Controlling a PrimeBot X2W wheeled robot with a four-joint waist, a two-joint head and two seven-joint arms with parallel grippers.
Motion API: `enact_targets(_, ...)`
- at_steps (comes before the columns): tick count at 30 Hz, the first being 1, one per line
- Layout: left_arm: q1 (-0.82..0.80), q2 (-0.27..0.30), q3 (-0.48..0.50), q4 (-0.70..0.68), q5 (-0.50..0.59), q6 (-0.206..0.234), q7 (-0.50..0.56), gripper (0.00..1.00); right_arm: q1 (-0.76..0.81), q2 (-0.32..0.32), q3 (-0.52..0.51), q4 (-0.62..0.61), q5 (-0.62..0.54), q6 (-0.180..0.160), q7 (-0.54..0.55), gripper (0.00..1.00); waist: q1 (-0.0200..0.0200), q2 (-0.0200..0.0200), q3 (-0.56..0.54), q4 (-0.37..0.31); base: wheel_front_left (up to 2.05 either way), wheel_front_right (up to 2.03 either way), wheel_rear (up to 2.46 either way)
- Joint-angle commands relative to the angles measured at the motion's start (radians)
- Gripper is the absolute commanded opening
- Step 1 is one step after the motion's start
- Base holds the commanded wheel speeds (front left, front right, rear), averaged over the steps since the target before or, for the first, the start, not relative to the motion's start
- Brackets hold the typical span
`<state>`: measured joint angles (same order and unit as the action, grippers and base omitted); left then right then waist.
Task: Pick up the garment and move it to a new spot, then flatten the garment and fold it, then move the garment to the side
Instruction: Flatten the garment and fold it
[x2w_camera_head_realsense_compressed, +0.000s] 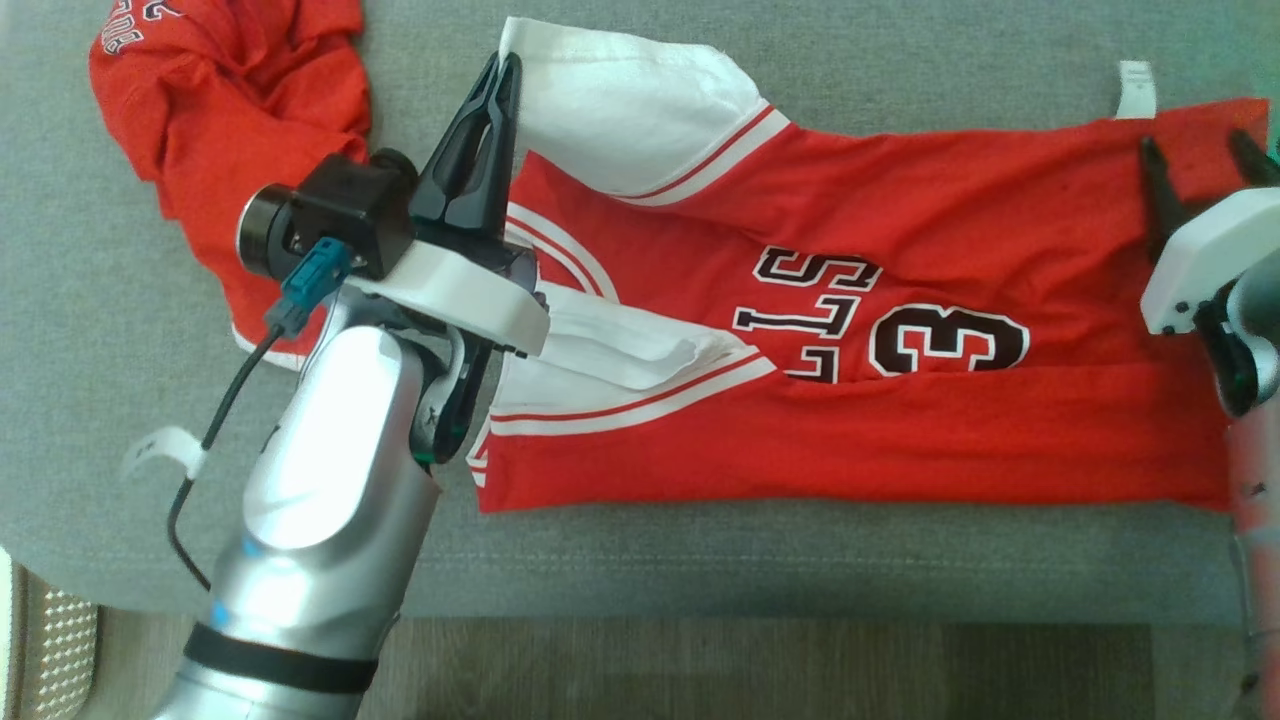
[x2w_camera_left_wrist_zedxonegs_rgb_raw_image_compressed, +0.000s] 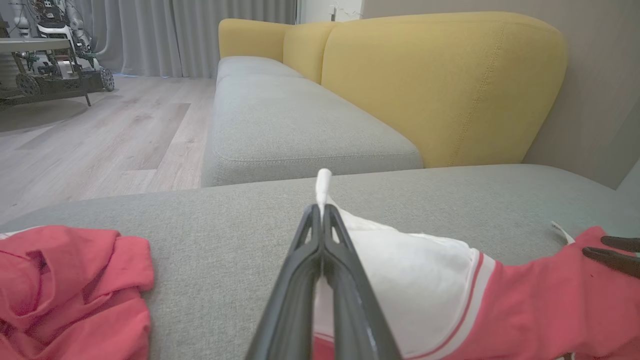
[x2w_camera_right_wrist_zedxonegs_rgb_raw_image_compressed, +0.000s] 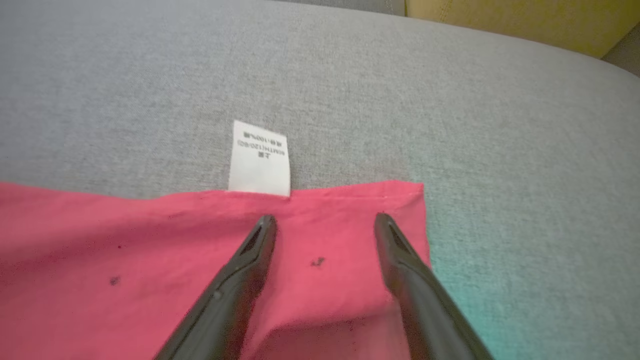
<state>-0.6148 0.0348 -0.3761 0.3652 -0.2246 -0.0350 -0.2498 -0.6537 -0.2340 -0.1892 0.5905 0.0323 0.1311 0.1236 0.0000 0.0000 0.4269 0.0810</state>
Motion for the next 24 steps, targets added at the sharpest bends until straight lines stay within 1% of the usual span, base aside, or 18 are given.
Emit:
enact_targets(1, -0.020, 0.017, 0.024, -0.037, -0.005, 0.005, -0.012, 0.00, -0.033, -0.017, 0.004, -0.019, -0.016, 0.000, 0.006, 1.00, 0.0000, 0.0000, 0.005, 0.000, 0.00, 0.00, 0.00)
enact_targets(11, -0.043, 0.016, 0.017, -0.044, -0.008, 0.005, -0.012, 0.00, -0.106, -0.042, -0.081, 0.062, -0.120, 0.000, -0.004, 1.00, 0.0000, 0.0000, 0.037, 0.008, 0.00, 0.00, 0.00)
enact_targets(24, -0.065, 0.016, 0.007, -0.041, -0.013, 0.006, -0.012, 0.00, -0.158, -0.051, -0.120, 0.163, -0.192, 0.000, -0.015, 1.00, 0.0000, 0.0000, 0.058, 0.019, 0.00, 0.00, 0.00)
